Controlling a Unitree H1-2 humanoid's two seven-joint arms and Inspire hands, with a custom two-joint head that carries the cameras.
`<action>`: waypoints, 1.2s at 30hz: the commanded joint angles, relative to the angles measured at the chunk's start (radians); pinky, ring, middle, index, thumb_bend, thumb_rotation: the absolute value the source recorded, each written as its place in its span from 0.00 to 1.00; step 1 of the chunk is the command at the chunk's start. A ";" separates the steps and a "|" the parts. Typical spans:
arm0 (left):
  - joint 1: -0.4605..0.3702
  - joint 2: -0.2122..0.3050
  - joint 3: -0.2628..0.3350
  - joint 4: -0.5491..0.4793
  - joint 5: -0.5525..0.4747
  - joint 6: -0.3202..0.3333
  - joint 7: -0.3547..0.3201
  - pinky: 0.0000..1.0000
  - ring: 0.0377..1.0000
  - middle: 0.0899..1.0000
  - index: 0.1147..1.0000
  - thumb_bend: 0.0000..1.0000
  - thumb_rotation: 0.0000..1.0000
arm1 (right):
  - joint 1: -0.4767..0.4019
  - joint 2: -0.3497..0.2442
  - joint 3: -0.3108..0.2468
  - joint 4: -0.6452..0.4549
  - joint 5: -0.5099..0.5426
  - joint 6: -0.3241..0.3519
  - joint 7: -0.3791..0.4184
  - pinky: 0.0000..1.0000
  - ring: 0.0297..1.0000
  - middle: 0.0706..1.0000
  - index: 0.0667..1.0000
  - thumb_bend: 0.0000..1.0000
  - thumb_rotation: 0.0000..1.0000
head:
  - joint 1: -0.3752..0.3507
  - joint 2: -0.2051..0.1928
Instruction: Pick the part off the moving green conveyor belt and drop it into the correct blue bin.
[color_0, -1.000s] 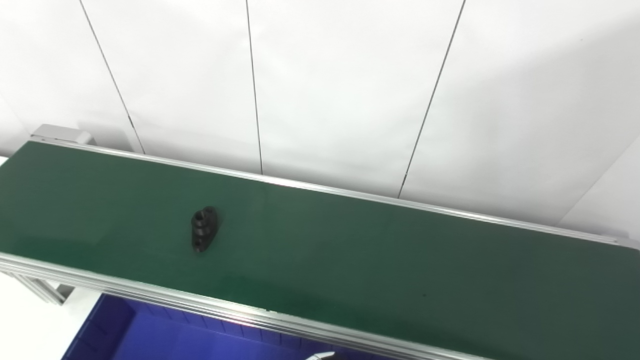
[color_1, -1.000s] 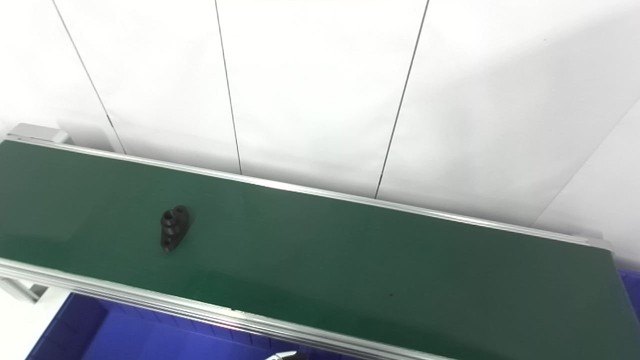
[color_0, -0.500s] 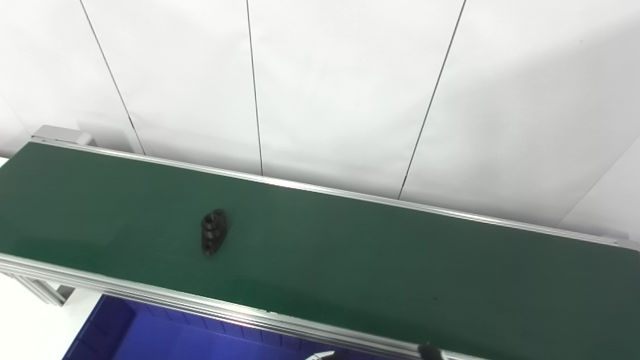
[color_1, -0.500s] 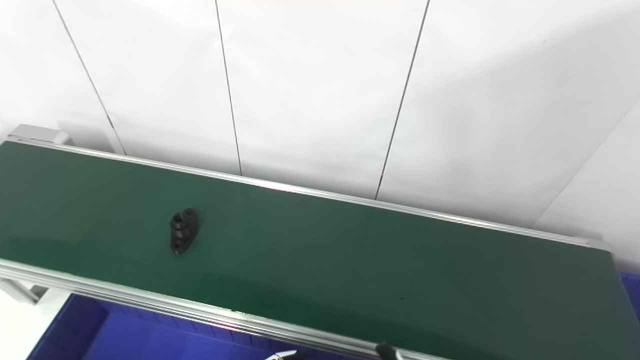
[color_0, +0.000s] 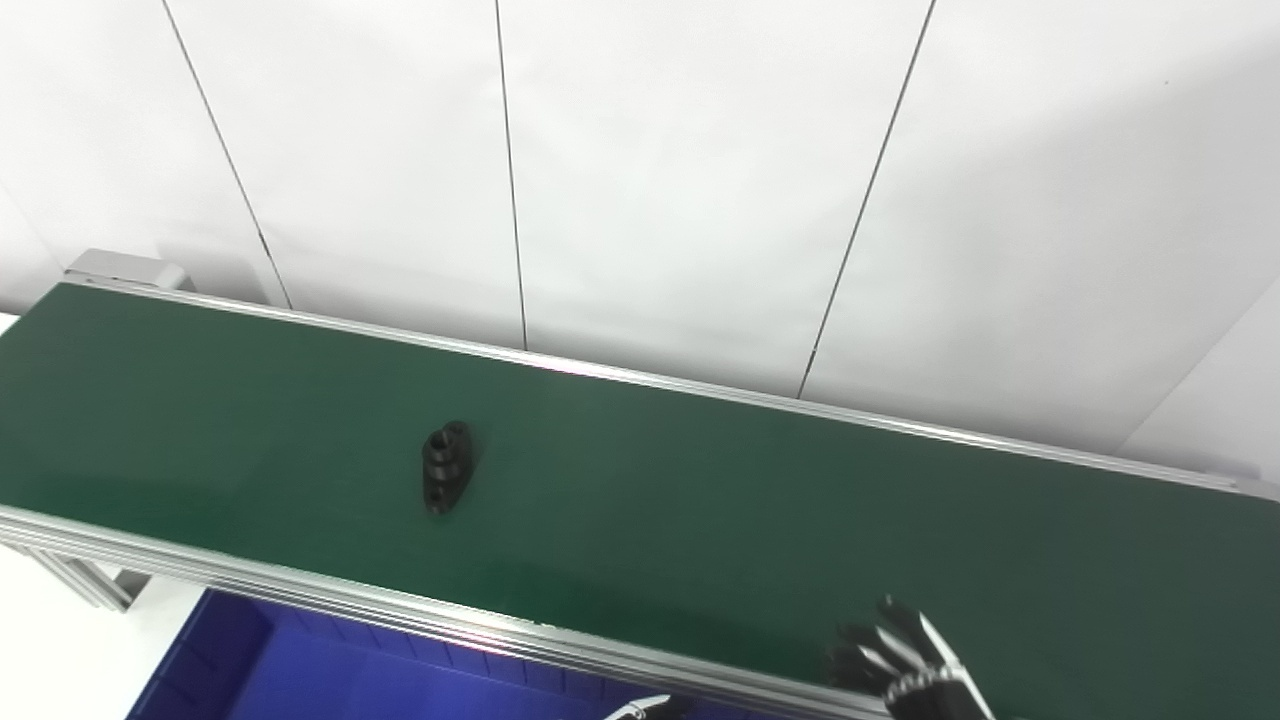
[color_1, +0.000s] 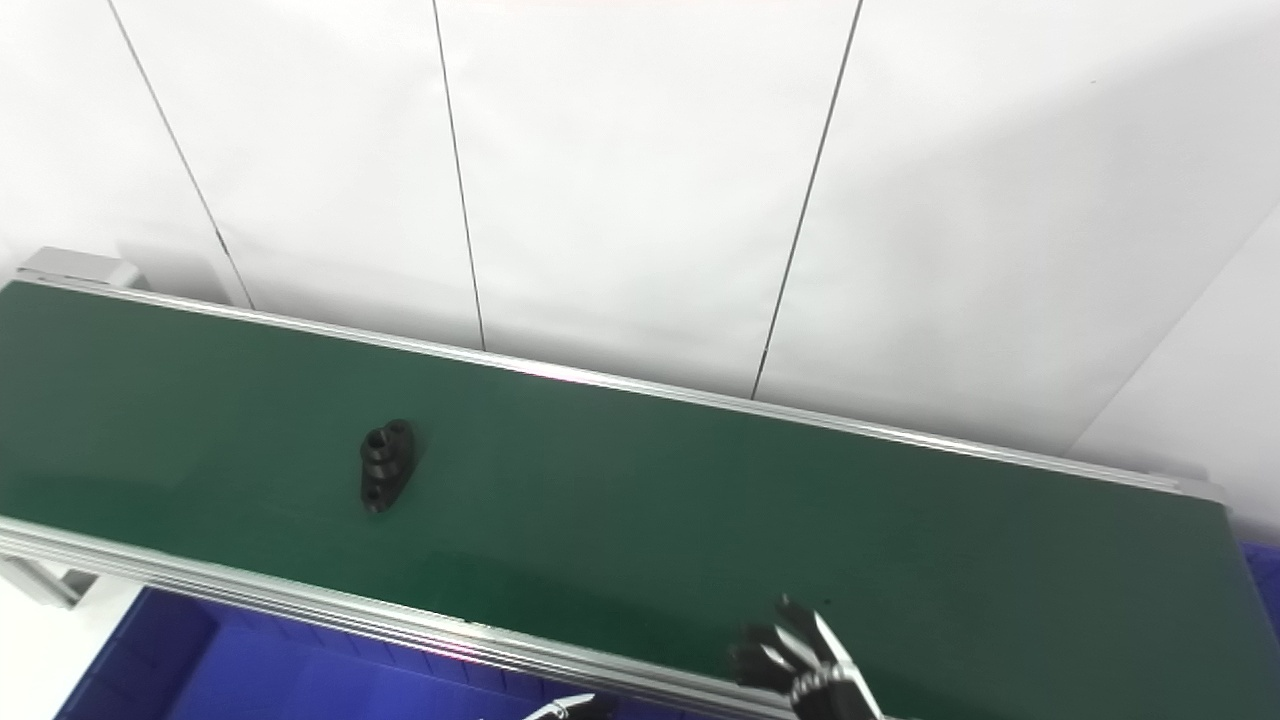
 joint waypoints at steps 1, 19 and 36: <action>-0.002 -0.022 -0.022 0.001 0.005 -0.025 -0.009 0.76 0.81 0.81 0.79 1.00 0.95 | -0.029 0.020 0.013 -0.041 -0.034 -0.038 -0.022 0.61 0.76 0.83 0.93 0.94 0.78 | 0.001 0.001; 0.003 -0.034 -0.019 -0.001 0.002 -0.025 -0.020 0.76 0.81 0.82 0.80 1.00 0.95 | -0.317 0.106 0.049 0.138 -0.229 -0.012 -0.159 0.56 0.75 0.84 0.90 1.00 0.82 | 0.009 0.004; 0.006 -0.031 -0.016 0.001 -0.003 -0.025 -0.024 0.77 0.81 0.82 0.80 1.00 0.95 | -0.439 0.264 0.109 0.223 -0.504 0.127 -0.315 0.51 0.73 0.88 0.94 1.00 0.87 | 0.005 0.006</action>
